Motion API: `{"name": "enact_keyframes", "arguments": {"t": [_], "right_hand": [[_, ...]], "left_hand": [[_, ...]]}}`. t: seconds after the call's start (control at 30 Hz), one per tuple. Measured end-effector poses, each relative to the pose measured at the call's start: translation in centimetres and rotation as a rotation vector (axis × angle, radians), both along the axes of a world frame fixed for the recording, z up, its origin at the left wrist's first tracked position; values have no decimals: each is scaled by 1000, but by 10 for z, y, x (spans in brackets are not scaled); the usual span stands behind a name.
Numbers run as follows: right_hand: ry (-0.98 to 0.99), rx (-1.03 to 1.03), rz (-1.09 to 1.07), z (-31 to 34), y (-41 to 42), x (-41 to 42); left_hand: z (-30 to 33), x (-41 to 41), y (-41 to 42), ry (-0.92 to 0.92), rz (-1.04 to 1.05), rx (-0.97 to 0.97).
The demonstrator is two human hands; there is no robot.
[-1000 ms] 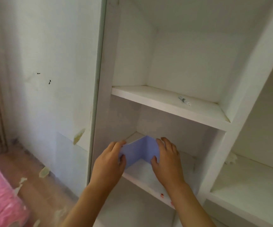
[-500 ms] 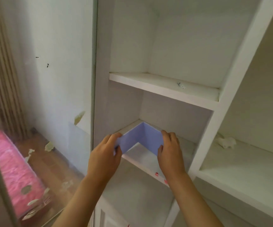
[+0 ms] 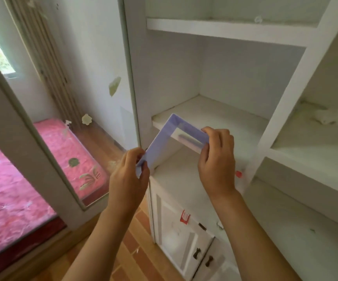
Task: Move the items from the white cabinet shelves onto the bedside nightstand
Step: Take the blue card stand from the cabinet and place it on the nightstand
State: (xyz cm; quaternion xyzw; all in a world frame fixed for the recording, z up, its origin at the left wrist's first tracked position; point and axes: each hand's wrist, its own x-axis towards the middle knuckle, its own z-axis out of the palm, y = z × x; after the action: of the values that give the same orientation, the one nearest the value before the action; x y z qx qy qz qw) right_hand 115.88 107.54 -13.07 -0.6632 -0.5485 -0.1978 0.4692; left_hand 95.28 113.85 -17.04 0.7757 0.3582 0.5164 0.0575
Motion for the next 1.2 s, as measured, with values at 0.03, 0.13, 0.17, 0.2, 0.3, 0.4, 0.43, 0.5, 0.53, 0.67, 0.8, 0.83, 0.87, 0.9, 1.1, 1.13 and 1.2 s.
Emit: {"name": "enact_keyframes", "arguments": {"t": [0.03, 0.13, 0.17, 0.2, 0.3, 0.4, 0.43, 0.5, 0.53, 0.67, 0.8, 0.83, 0.87, 0.9, 1.1, 1.13, 1.2], "right_hand": [[-7, -1, 7, 0, -4, -4], [-25, 27, 0, -1, -14, -14], [-24, 34, -2, 0, -18, -20], [-25, 37, 6, 1, -22, -25], [-48, 54, 23, 6, -38, -46], [-59, 84, 45, 10, -57, -74], [-59, 98, 56, 10, -63, -85], [-52, 107, 78, 7, -77, -111], [-44, 106, 91, 4, -85, -126], [-26, 61, 168, -9, -123, -196], [-28, 44, 310, -16, -150, -270], [-26, 38, 338, -17, -155, -289], [-21, 37, 370, -18, -160, -310], [-15, 40, 407, -19, -165, -330], [-28, 30, 648, -16, -191, -460], [-37, 29, 677, -15, -196, -481], [-50, 27, 742, -13, -206, -521]], "left_hand": [[1, -3, -6, -7, 11, 1], [6, -16, -26, -22, 40, -27], [8, -21, -33, -28, 48, -39], [9, -27, -38, -32, 56, -45], [13, -48, -55, -47, 76, -40], [17, -77, -78, -66, 80, -11], [16, -88, -86, -76, 88, 1], [10, -115, -103, -77, 118, 5], [7, -130, -114, -74, 132, 2], [-3, -200, -167, -71, 234, -45], [-9, -279, -223, -63, 373, -96], [-10, -300, -236, -53, 409, -102], [-11, -321, -250, -44, 444, -102], [-10, -342, -263, -37, 484, -102], [-2, -468, -342, -14, 732, -94], [-1, -486, -355, -16, 775, -101], [0, -519, -380, -41, 856, -125]]}}
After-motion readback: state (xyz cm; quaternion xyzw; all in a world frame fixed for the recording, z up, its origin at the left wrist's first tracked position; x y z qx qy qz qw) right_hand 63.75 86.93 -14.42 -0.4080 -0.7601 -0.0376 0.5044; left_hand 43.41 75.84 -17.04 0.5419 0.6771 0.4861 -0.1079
